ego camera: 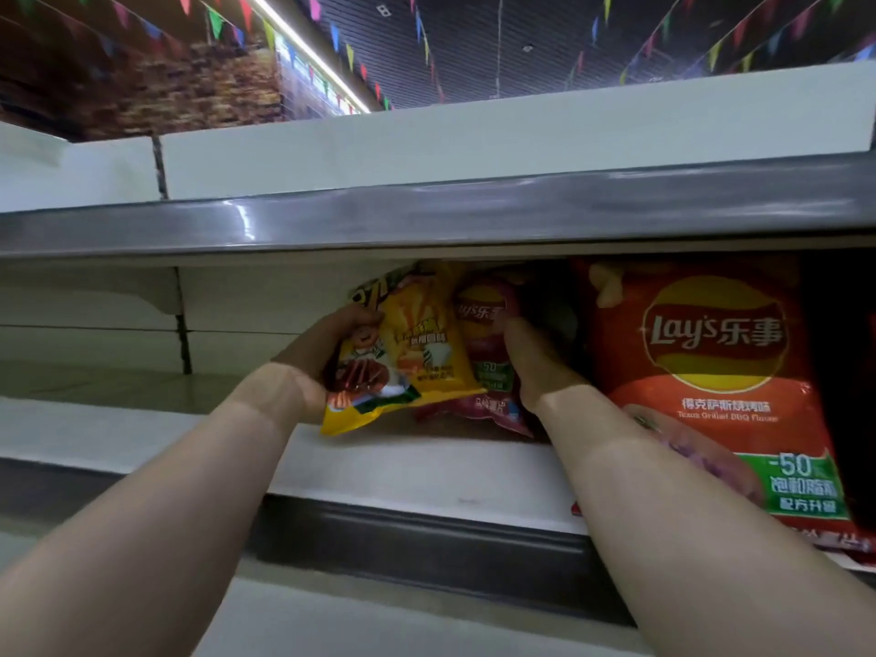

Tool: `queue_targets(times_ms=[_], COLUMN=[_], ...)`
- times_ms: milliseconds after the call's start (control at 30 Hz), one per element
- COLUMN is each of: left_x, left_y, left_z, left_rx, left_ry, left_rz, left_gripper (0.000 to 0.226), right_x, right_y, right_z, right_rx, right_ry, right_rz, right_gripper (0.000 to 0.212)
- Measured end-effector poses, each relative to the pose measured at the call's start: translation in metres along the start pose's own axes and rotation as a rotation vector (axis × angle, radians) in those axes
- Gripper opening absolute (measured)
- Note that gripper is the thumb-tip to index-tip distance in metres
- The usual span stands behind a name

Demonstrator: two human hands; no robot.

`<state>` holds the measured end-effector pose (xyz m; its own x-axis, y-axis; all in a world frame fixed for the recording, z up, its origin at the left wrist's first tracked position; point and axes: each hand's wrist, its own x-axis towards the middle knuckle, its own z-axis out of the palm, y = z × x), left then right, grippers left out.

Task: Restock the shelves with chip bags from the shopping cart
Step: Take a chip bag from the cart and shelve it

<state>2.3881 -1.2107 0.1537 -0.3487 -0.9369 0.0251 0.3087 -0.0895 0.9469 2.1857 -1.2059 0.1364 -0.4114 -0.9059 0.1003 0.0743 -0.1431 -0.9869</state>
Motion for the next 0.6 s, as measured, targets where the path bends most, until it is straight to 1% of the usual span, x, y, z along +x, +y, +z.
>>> queue_targets(times_ms=[33, 67, 133, 167, 233, 333, 400, 500, 600], left_x=[0.006, 0.011, 0.021, 0.027, 0.036, 0.029, 0.027, 0.027, 0.026], left_y=[-0.001, -0.003, -0.008, -0.010, -0.013, -0.012, -0.014, -0.018, -0.018], left_z=[-0.001, -0.002, -0.004, -0.006, -0.008, 0.004, 0.011, 0.017, 0.018], left_rx=[0.033, 0.059, 0.091, 0.096, 0.104, 0.073, 0.067, 0.074, 0.110], left_ry=[-0.009, -0.027, -0.061, -0.077, -0.109, -0.125, -0.145, -0.143, -0.129], left_rz=[0.011, 0.011, -0.017, -0.034, -0.035, -0.024, -0.022, -0.031, -0.031], left_gripper=[0.064, 0.072, 0.087, 0.092, 0.094, 0.083, 0.073, 0.057, 0.037], right_x=[0.004, 0.001, -0.007, -0.005, 0.001, -0.001, 0.000, 0.001, -0.007], right_y=[0.001, -0.001, -0.005, -0.004, -0.005, -0.012, -0.012, -0.006, -0.005], right_z=[-0.001, -0.001, -0.001, -0.002, -0.005, -0.011, -0.010, -0.007, -0.006], right_rx=[-0.022, -0.050, -0.103, -0.122, -0.130, -0.127, -0.201, -0.327, -0.424], right_ry=[0.022, 0.041, 0.072, 0.088, 0.105, 0.120, 0.149, 0.178, 0.196], right_rz=[-0.014, -0.013, -0.009, -0.005, -0.003, -0.018, -0.081, -0.166, -0.181], right_gripper=[0.068, 0.063, 0.037, 0.029, 0.025, 0.041, 0.048, 0.052, 0.052])
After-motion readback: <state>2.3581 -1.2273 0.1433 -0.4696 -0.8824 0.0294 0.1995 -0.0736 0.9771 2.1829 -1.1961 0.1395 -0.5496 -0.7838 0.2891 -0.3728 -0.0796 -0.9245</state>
